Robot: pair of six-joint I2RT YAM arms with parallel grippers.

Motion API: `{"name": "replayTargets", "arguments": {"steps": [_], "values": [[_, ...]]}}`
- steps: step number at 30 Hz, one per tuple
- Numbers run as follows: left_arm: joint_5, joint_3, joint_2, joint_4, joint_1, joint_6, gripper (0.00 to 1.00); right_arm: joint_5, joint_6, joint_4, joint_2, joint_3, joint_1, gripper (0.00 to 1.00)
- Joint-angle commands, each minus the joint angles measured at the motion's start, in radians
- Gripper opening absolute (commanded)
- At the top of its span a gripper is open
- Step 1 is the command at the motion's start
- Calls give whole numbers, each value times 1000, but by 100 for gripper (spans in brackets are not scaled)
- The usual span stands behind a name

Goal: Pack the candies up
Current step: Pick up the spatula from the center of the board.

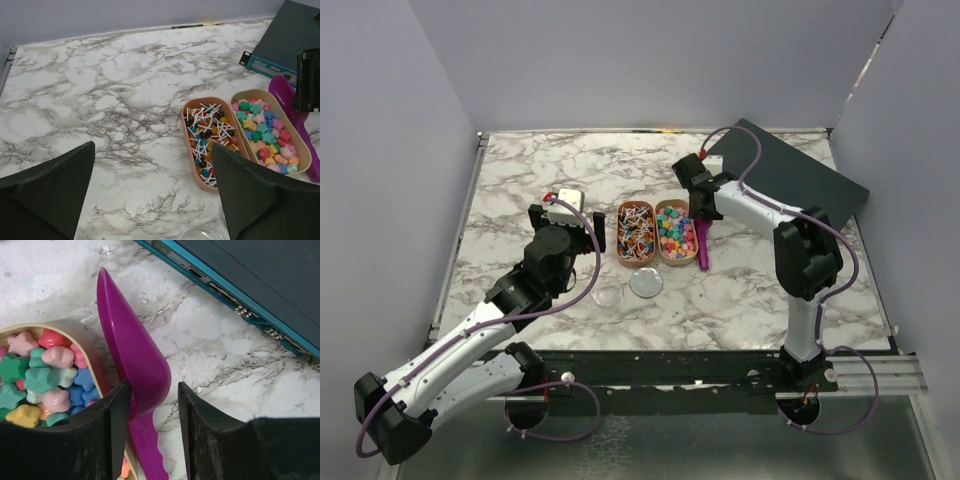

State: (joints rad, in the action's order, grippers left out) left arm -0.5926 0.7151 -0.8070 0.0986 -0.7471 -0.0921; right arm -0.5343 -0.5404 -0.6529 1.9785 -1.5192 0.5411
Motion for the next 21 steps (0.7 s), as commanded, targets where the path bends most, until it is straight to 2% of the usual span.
{"name": "replayTargets", "arguments": {"steps": [1, 13, 18, 21], "values": [[-10, -5, 4, -11, 4, 5, 99, -45, 7, -9, 18, 9, -10, 44], [-5, -4, -13, -11, 4, 1, 99, -88, 28, 5, -12, 73, -15, 18], [-1, -3, -19, -10, 5, -1, 99, -114, 39, 13, -50, 110, -20, 2], [2, -2, -22, -11, 5, -2, 99, -132, 50, 15, -76, 129, -21, 1]]}}
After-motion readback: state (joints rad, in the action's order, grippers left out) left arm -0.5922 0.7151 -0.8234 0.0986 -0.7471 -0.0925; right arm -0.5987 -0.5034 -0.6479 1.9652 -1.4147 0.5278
